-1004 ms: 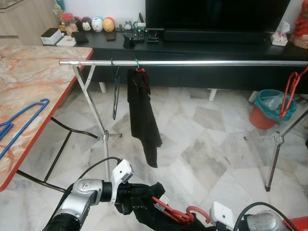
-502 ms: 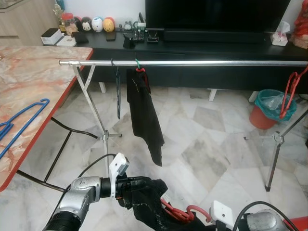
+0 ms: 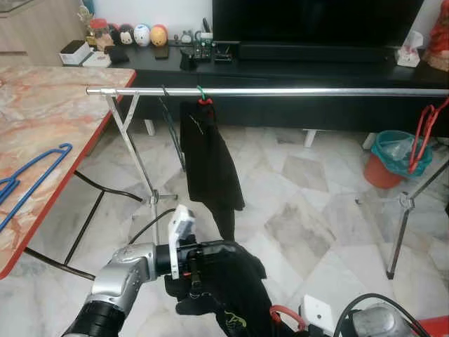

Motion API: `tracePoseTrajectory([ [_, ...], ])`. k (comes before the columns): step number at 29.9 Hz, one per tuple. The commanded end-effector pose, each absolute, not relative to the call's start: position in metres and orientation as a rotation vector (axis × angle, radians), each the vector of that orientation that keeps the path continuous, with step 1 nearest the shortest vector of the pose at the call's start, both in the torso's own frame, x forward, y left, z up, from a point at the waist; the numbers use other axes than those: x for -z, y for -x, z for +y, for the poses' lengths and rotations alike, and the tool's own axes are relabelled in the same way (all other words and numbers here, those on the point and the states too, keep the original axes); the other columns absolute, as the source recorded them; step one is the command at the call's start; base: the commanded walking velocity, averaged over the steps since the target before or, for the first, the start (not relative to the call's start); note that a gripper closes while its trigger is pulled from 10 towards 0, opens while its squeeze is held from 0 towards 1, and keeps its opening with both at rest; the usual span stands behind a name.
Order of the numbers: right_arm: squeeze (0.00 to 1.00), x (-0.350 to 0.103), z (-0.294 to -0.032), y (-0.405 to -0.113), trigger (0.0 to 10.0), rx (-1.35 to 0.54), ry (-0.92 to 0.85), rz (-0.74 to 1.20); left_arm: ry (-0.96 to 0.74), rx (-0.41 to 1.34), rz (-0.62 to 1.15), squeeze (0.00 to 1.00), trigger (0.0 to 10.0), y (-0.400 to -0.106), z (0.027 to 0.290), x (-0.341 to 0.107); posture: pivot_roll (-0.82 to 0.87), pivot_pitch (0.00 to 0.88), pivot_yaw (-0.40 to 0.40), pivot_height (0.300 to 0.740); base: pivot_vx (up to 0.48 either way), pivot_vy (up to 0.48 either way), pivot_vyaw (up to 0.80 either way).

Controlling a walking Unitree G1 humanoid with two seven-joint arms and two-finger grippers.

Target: Hang hanger

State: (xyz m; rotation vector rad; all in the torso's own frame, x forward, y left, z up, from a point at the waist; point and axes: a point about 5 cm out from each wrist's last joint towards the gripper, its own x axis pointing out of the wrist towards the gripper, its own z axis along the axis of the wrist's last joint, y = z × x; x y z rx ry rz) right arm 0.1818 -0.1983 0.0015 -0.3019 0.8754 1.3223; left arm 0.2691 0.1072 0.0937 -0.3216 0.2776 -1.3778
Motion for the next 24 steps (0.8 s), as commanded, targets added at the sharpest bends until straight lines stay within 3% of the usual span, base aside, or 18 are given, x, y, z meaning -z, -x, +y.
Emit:
tracePoseTrajectory([
  [1, 0.00, -0.004, -0.192, -0.183, 10.0, -1.349, 0.303, 0.844, 0.299, 1.386, 0.272, 0.00, 0.0, -0.267, 0.103, -0.092, -0.02, 0.054, 0.010, 0.740, 0.000, 0.000, 0.00],
  [3, 0.00, -0.004, -0.193, -0.182, 10.0, -1.347, 0.306, 0.845, 0.259, 1.334, 0.307, 0.00, 9.2, -0.269, 0.106, -0.086, -0.02, 0.056, 0.011, 0.740, 0.000, 0.000, 0.00],
  [7, 0.00, -0.004, -0.195, -0.182, 10.0, -1.346, 0.307, 0.847, 0.200, 1.310, 0.344, 0.00, 10.0, -0.269, 0.111, -0.081, -0.02, 0.058, 0.011, 0.740, 0.000, 0.000, 0.00],
  [11, 0.00, -0.005, -0.194, -0.183, 10.0, -1.347, 0.306, 0.842, 0.186, 1.294, 0.373, 0.00, 10.0, -0.269, 0.115, -0.077, -0.02, 0.059, 0.012, 0.740, 0.000, 0.000, 0.00],
  [12, 0.00, -0.006, -0.193, -0.184, 10.0, -1.352, 0.305, 0.836, 0.176, 1.280, 0.383, 0.11, 10.0, -0.269, 0.116, -0.074, -0.02, 0.058, 0.012, 0.740, 0.000, 0.000, 0.00],
  [13, 0.00, -0.007, -0.193, -0.185, 10.0, -1.356, 0.305, 0.832, 0.180, 1.274, 0.387, 1.00, 10.0, -0.270, 0.117, -0.073, -0.02, 0.058, 0.011, 0.740, 0.000, 0.000, 0.00],
  [24, 0.00, -0.007, -0.192, -0.186, 10.0, -1.359, 0.309, 0.829, 0.171, 1.292, 0.407, 1.00, 10.0, -0.268, 0.119, -0.071, -0.02, 0.060, 0.011, 0.740, 0.000, 0.000, 0.00],
])
